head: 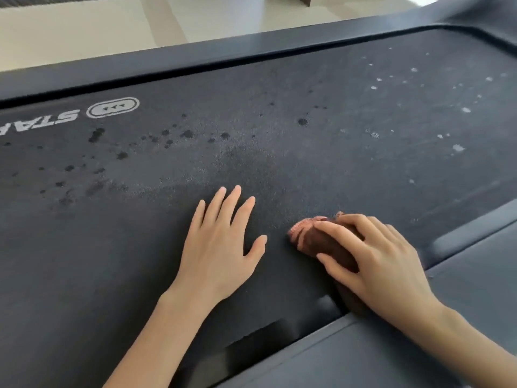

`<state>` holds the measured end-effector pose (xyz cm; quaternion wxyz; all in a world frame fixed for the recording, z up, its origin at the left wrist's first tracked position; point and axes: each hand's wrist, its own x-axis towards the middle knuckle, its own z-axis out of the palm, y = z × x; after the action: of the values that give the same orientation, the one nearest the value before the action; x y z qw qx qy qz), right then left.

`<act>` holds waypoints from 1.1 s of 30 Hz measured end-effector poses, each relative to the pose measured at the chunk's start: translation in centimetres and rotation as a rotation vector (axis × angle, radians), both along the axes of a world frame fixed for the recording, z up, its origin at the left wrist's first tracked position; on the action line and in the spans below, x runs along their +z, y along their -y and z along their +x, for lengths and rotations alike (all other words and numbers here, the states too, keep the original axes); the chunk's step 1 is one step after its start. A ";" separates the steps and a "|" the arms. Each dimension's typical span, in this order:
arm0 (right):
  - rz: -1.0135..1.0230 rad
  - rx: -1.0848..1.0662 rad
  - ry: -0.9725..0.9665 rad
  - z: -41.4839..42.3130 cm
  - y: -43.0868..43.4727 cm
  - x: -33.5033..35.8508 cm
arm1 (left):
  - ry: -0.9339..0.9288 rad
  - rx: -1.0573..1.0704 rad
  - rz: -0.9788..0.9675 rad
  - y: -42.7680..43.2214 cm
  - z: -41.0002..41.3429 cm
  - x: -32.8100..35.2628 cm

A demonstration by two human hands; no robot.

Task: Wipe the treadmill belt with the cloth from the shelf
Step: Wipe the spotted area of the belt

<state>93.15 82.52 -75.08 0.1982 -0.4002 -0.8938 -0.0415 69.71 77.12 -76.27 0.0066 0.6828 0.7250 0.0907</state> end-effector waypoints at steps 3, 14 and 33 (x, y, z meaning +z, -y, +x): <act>-0.050 -0.049 -0.051 -1.2 -2.3 -0.2 | 0.023 -0.039 -0.013 -2.2 3.1 -0.6; -0.142 -0.366 0.025 -4.8 -19.5 1.0 | 0.000 -0.017 0.006 -2.4 4.0 -1.3; -0.080 -0.205 -0.043 -4.6 -16.7 0.6 | 0.092 0.006 0.045 -2.5 4.2 -1.3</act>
<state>88.58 99.25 -74.51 0.1958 -0.4979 -0.8447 -0.0174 73.87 79.61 -77.53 0.0242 0.6757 0.7237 0.1382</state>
